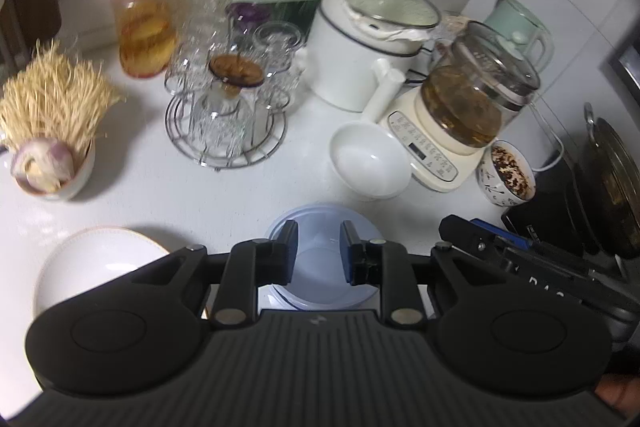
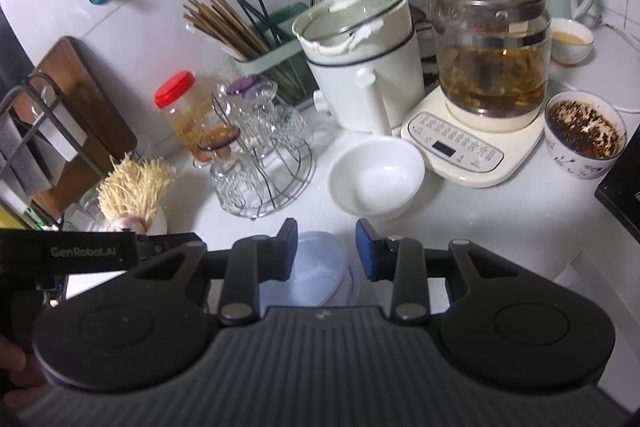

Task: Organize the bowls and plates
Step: 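Open both grippers and release the stacked blue bowl, then move both grippers toward the white ceramic bowl by the tea maker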

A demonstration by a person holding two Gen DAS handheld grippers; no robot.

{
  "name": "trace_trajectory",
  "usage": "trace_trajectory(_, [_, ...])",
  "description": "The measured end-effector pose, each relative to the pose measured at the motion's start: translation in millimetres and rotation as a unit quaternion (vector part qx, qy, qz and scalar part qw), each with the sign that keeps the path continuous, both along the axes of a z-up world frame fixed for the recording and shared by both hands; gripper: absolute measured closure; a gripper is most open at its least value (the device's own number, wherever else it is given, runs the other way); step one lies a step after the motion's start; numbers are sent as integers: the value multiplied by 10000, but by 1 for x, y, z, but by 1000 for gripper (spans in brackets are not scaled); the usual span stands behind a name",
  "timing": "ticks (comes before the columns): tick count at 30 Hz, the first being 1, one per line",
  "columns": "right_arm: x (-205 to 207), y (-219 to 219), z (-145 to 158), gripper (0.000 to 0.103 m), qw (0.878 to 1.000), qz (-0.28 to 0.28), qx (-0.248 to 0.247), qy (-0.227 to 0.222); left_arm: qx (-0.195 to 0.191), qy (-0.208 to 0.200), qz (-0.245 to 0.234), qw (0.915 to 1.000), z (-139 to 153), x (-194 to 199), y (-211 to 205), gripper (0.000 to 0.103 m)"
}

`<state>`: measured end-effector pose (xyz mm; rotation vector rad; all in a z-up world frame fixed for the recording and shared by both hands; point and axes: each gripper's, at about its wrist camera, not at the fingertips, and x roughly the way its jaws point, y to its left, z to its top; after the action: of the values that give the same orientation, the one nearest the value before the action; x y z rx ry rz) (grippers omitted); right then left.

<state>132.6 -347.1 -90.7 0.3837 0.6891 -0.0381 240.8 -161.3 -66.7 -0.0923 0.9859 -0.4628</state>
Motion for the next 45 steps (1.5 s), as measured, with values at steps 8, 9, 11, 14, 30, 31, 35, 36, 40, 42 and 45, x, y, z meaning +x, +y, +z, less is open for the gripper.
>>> trace_trajectory(8, [-21,6,10,67,9994,-196,-186,-216,-22,-302,-289,9991,14,-17,2,77])
trace_trajectory(9, [-24,6,11,67,9992,-237,-205,-239,-26,-328,-334,9989,15,-19,1,77])
trace_trajectory(11, [-29,7,13,67,9988,-320,-246,-267,-27,-375,-427,9984,17,-22,0,76])
trace_trajectory(14, [-35,7,14,67,9983,-410,-268,-312,-52,-434,-542,9976,18,-27,-2,76])
trace_trajectory(30, [-65,-6,20,67,9942,-910,-352,-448,-86,-543,-1051,9929,22,-41,-27,76])
trace_trajectory(31, [-66,-8,19,67,9939,-940,-352,-446,-93,-548,-1095,9924,22,-42,-29,76])
trace_trajectory(35, [-72,-14,18,67,9928,-1059,-365,-433,-118,-545,-1220,9910,20,-44,-38,76])
trace_trajectory(36, [-73,-15,18,67,9926,-1081,-369,-419,-120,-536,-1256,9906,19,-45,-41,76])
trace_trajectory(40, [-80,-20,16,67,9913,-1198,-376,-388,-124,-478,-1410,9888,15,-48,-51,76])
trace_trajectory(42, [-83,-22,15,67,9907,-1259,-362,-361,-133,-440,-1469,9881,13,-48,-55,76])
trace_trajectory(45, [-86,-25,12,67,9898,-1336,-354,-334,-135,-409,-1531,9873,11,-49,-59,76])
